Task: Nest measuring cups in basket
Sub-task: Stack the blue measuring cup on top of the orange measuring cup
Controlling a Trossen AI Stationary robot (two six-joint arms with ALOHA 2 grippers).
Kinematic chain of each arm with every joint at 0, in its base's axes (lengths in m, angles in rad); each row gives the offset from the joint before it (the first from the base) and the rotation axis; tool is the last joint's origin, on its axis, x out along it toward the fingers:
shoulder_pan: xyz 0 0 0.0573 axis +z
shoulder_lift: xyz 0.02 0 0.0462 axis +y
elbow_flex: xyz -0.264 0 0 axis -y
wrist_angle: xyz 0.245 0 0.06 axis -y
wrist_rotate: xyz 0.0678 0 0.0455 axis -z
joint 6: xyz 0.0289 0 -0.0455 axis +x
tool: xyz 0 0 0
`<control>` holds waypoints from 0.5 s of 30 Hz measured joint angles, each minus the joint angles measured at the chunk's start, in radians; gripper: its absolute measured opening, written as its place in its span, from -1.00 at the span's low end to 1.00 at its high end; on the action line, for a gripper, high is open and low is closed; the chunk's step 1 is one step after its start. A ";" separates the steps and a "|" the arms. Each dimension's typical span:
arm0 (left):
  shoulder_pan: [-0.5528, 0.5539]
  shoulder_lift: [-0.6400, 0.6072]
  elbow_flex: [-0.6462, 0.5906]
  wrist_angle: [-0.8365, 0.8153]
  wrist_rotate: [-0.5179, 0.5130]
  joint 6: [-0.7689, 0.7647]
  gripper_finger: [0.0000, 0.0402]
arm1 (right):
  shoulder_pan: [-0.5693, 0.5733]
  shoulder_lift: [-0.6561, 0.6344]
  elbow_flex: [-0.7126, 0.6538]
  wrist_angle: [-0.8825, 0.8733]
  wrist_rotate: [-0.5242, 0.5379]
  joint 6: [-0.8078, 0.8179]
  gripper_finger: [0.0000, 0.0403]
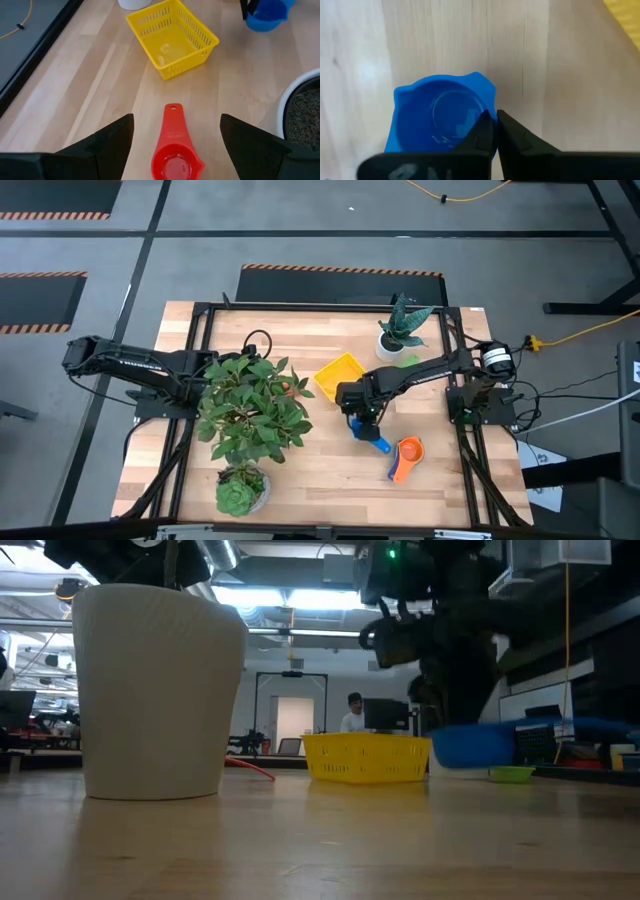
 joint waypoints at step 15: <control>0.000 0.000 0.000 0.000 0.005 0.003 0.45 | 0.110 -0.019 0.292 -0.388 -0.027 0.252 -0.95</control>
